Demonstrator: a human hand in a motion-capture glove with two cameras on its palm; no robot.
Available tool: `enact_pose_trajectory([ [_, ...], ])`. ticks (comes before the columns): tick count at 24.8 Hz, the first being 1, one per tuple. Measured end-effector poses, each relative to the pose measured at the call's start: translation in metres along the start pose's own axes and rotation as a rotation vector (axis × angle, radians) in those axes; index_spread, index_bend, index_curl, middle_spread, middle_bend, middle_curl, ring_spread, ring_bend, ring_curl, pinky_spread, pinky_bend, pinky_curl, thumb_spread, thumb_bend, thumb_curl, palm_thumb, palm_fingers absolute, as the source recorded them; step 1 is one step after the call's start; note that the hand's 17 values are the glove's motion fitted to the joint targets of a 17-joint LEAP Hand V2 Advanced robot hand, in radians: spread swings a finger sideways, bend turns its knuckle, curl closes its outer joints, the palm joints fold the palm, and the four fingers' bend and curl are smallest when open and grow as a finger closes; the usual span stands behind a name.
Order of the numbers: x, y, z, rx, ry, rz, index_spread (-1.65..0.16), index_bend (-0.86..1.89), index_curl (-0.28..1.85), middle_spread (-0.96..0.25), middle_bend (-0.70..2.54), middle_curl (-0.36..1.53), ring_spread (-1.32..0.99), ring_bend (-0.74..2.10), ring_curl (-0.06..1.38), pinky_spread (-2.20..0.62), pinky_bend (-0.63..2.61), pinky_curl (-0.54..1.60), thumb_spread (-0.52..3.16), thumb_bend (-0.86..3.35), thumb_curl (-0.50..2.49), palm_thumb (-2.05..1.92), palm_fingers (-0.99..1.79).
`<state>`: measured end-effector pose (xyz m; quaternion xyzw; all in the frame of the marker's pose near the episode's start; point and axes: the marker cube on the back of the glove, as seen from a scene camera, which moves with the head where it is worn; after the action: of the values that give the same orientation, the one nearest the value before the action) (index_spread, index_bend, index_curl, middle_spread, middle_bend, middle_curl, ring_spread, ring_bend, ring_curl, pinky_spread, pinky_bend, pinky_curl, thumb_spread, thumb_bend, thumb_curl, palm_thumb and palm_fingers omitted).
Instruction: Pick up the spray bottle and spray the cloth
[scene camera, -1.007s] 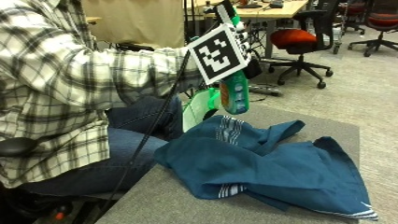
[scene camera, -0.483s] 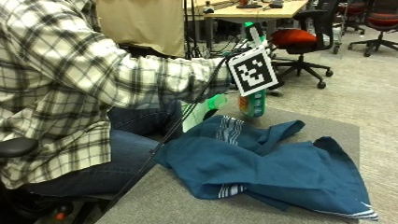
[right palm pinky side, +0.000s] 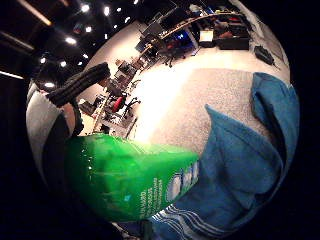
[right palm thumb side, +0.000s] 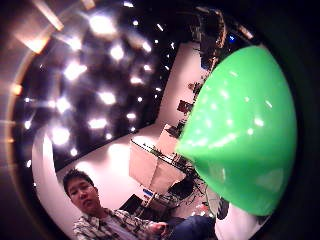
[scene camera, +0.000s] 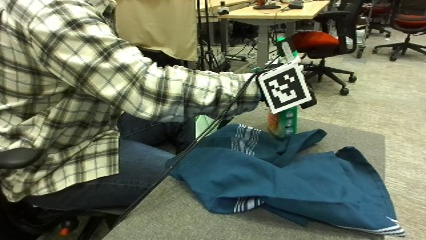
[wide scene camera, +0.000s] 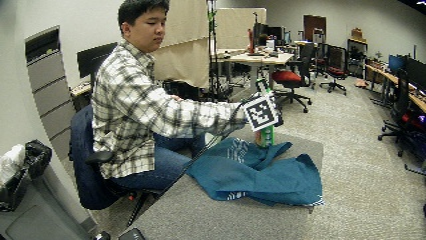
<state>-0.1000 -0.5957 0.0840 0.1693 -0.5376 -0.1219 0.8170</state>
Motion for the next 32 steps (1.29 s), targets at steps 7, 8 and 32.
enact_pose_trajectory([
  [7,0.011,0.002,0.002,-0.039,0.063,-0.006,-0.24,0.31,0.60,-0.12,0.52,0.50,-0.15,0.52,0.47,-0.15,0.45,0.42,0.23,-0.04,0.79,1.02,1.29],
  [8,0.009,0.001,0.002,-0.034,0.045,-0.003,-0.24,0.30,0.60,-0.11,0.51,0.49,-0.16,0.52,0.46,-0.15,0.45,0.42,0.24,-0.04,0.79,1.02,1.28],
  [32,-0.007,0.044,-0.029,-0.306,0.384,0.086,-0.34,0.12,0.46,-0.11,0.18,0.39,-0.01,0.25,0.39,0.16,0.31,0.37,0.77,-0.07,0.65,0.72,0.18],
])
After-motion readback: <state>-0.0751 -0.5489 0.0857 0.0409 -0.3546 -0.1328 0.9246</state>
